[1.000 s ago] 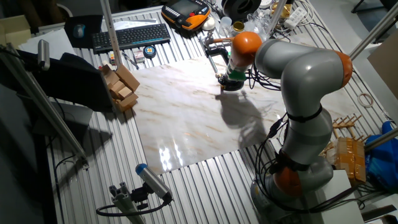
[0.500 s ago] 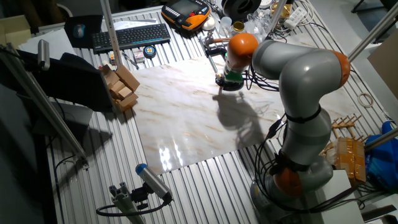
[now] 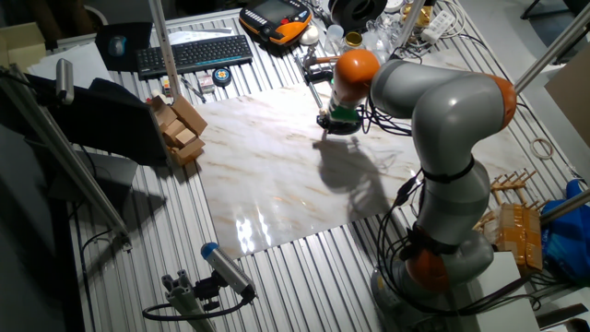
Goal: Turn off the water tap
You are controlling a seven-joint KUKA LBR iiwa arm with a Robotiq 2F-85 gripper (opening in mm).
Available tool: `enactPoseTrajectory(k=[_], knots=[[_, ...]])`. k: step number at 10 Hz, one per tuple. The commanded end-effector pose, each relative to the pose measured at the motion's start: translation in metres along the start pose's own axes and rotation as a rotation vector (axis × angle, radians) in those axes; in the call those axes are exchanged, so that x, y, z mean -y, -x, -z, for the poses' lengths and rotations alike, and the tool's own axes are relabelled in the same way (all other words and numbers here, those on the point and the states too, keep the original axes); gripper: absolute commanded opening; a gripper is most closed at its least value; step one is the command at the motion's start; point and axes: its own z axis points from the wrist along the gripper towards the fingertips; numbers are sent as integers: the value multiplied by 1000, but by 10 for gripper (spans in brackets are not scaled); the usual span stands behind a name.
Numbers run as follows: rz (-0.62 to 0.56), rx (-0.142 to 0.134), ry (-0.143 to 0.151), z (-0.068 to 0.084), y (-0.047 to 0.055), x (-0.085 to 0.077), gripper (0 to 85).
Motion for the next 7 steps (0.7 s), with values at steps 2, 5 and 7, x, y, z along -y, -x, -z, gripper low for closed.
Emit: enactPoseTrajectory(k=[2, 5, 7], knots=[[-2, -1, -1, 0, -1, -5, 0], [4, 0, 1, -1, 3, -10, 0], [6, 1, 5, -2, 5, -12, 0]])
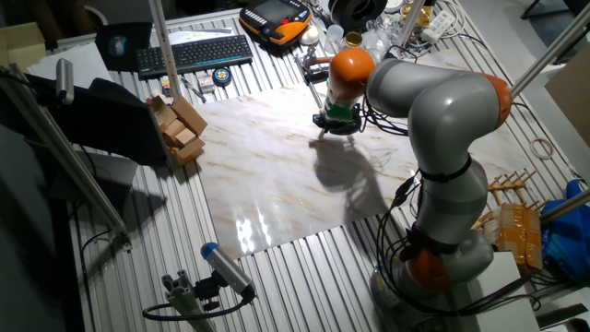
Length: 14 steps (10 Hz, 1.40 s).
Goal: Turn off the water tap
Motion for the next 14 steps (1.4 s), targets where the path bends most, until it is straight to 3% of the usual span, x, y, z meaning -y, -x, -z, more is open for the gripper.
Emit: enactPoseTrajectory(k=[1, 12, 14], knots=[[0, 0, 0, 0, 0, -1, 0], [0, -1, 3, -1, 7, -8, 0], [30, -14, -15, 0, 7, -8, 0]])
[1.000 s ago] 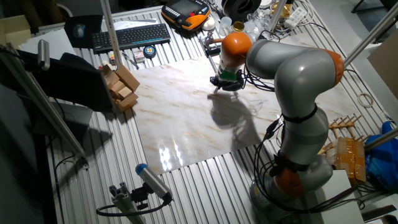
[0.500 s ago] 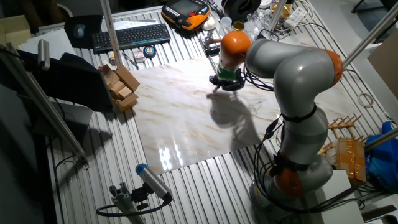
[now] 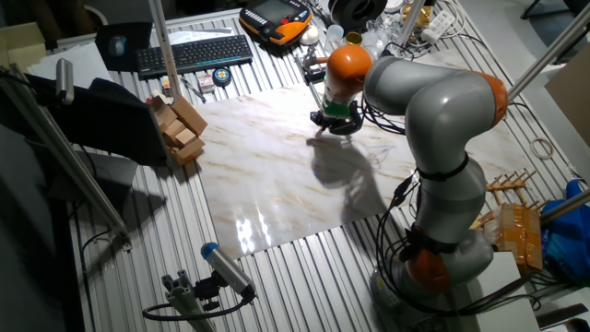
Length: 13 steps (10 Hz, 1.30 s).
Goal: Turn off the water tap
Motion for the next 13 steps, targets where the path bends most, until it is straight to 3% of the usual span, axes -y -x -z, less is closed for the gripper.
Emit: enactPoseTrajectory(k=[1, 5, 8, 13], knots=[[28, -11, -3, 0, 0, 0, 0], [125, -40, 5, 0, 0, 0, 0], [122, -33, 20, 0, 0, 0, 0], [101, -23, 18, -5, 4, -8, 0]])
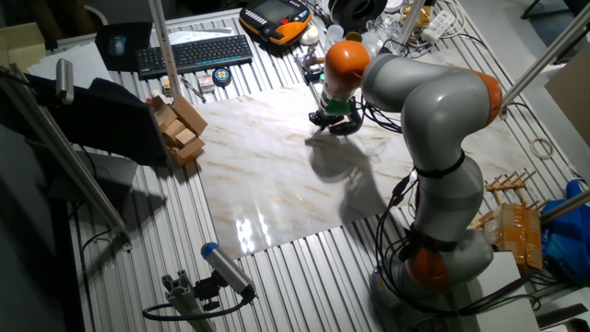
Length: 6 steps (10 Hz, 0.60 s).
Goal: Turn off the water tap
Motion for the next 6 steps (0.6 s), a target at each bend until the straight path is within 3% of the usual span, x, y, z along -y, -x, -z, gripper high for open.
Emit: enactPoseTrajectory(k=[1, 6], knots=[[-3, 2, 0, -1, 2, -1, 0], [-17, 8, 1, -4, 12, -11, 0]])
